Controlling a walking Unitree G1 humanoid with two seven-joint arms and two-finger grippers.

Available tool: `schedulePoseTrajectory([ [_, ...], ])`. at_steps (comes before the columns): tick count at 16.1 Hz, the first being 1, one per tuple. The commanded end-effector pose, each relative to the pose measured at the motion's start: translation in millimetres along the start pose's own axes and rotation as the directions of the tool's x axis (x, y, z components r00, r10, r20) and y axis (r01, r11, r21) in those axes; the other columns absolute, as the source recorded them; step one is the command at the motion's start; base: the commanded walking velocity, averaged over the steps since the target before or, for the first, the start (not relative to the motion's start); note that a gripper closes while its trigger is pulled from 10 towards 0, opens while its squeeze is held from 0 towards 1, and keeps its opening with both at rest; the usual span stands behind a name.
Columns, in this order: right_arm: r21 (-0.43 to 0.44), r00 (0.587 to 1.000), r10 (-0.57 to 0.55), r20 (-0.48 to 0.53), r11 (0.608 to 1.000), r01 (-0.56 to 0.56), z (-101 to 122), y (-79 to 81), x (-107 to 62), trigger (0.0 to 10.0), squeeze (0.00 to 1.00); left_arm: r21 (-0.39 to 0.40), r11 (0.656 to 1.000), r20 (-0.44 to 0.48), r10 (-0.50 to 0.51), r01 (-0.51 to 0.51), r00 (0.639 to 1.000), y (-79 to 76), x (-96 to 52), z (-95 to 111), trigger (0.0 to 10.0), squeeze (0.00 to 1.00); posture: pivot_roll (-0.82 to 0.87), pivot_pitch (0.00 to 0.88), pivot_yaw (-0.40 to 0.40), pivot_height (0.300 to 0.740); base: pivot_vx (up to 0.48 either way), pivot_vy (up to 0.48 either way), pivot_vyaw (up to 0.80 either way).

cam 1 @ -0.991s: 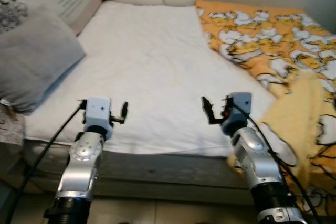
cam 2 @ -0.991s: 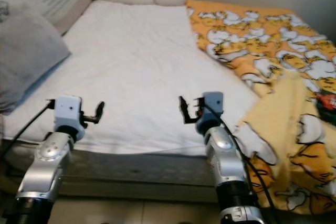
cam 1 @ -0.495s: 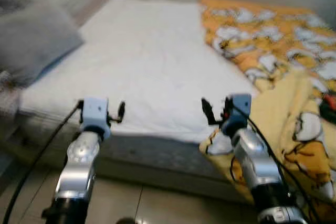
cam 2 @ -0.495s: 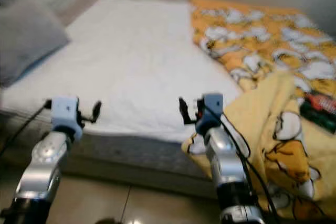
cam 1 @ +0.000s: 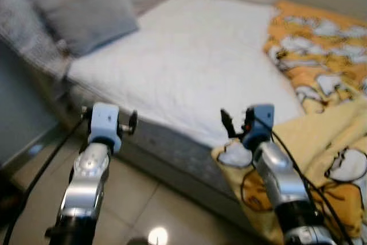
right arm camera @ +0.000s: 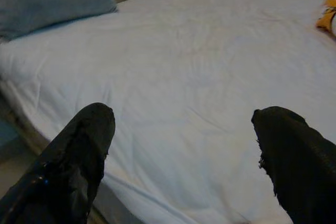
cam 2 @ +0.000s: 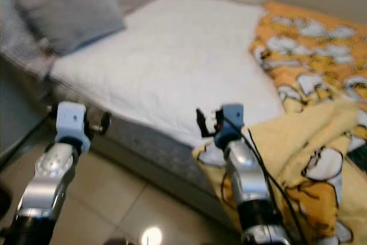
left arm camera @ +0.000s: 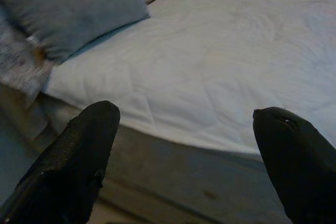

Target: Clean up the room

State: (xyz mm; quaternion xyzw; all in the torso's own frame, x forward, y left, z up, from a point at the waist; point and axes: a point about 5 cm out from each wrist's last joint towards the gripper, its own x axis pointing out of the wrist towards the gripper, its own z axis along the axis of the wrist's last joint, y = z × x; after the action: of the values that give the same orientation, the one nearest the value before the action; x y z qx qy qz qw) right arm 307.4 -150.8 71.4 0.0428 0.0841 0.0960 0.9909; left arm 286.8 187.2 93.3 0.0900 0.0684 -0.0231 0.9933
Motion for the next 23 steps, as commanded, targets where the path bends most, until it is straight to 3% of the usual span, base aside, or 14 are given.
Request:
schedulePoseTrajectory([
  [1,-0.019,1.0,-0.021,0.01,1.0,0.021,2.3,-6.4,-1.8,10.0,1.0,0.001,1.0,0.009,-0.026,0.026,1.0,-7.7,0.6,2.7,10.0,1.0,-0.03,0.0,-0.018,0.74,0.0,-0.386,0.8],
  [23,-0.002,1.0,0.007,-0.001,1.0,-0.007,-6.8,4.1,-1.2,10.0,1.0,0.042,0.998,-0.002,-0.039,0.039,0.999,-2.6,-2.0,3.0,10.0,1.0,0.0,0.0,0.003,0.74,0.0,-0.385,0.04],
])
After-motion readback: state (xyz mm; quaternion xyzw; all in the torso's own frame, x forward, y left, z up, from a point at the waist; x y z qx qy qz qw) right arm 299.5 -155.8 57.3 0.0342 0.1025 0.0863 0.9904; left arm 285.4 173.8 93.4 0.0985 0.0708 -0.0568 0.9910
